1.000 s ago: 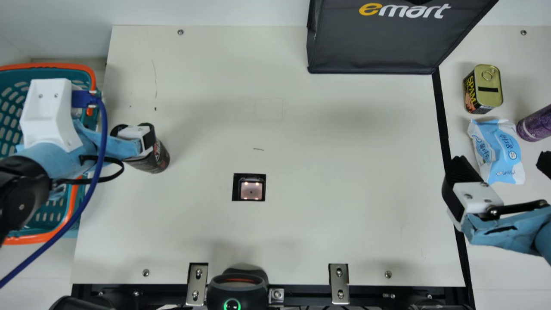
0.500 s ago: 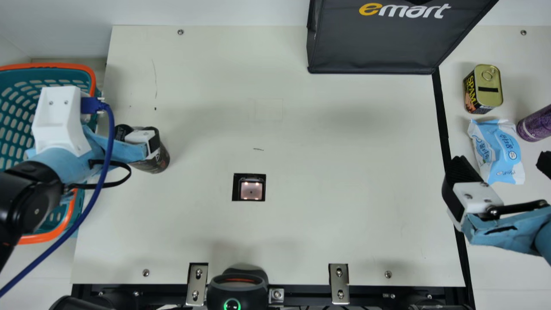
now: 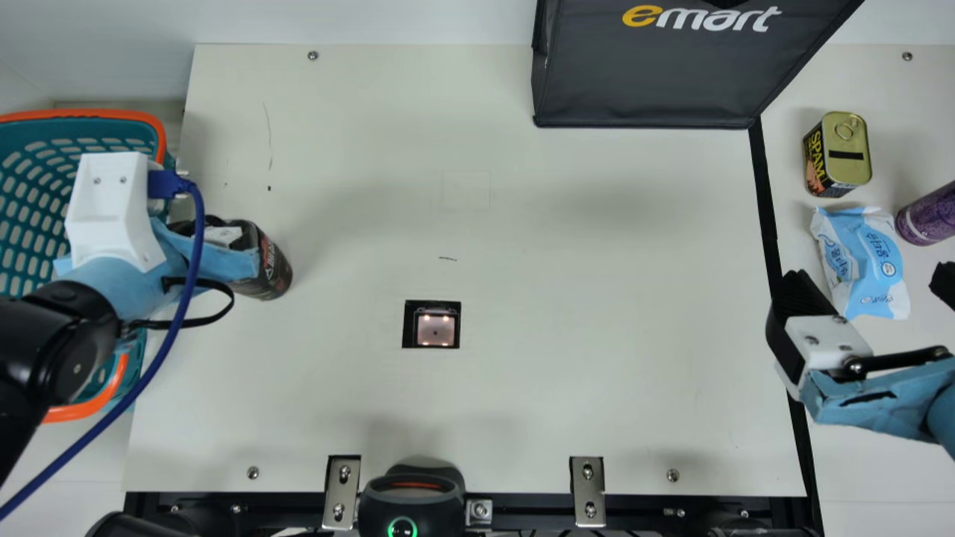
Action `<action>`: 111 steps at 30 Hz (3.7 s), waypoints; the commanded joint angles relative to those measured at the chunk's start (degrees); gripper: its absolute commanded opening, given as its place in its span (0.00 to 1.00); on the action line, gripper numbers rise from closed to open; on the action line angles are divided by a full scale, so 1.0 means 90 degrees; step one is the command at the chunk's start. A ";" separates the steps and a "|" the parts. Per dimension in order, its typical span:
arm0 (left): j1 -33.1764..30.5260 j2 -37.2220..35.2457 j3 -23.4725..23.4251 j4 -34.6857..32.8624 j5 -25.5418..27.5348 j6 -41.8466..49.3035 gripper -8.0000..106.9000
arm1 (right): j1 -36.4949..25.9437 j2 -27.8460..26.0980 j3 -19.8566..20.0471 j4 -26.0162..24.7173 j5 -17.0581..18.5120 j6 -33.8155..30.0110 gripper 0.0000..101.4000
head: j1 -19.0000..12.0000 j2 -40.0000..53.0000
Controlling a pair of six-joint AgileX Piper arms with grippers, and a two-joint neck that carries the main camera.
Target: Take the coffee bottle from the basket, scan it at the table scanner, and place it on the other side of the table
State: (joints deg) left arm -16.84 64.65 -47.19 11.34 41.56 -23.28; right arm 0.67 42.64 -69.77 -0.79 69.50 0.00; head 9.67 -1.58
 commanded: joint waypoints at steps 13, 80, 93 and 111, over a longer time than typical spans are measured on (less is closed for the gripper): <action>-0.0481 -0.0030 -0.0609 0.0419 0.0675 -0.1024 0.00 | 0.0000 0.0000 0.0000 0.0000 0.0000 0.0000 0.94 | -0.0194 0.0000; -0.5799 -0.0045 -0.1377 0.1219 0.2504 -0.4696 0.00 | 0.0000 0.0000 0.0000 0.0000 -0.0007 0.0000 0.94 | -0.0194 0.0000; -0.6308 0.0322 -0.1529 0.1389 0.2436 -0.5112 0.00 | 0.0000 0.0000 0.0000 0.0000 -0.0007 0.0000 0.94 | -0.0194 0.0000; -0.6686 0.0650 -0.1740 0.1965 0.2912 -0.5118 0.00 | 0.0000 0.0000 0.0000 0.0000 -0.0007 0.0000 0.94 | -0.0194 0.0000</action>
State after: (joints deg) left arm -77.13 70.70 -62.77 29.21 67.89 -69.86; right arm 0.67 42.64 -69.77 -0.79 69.43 0.00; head 9.67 -1.67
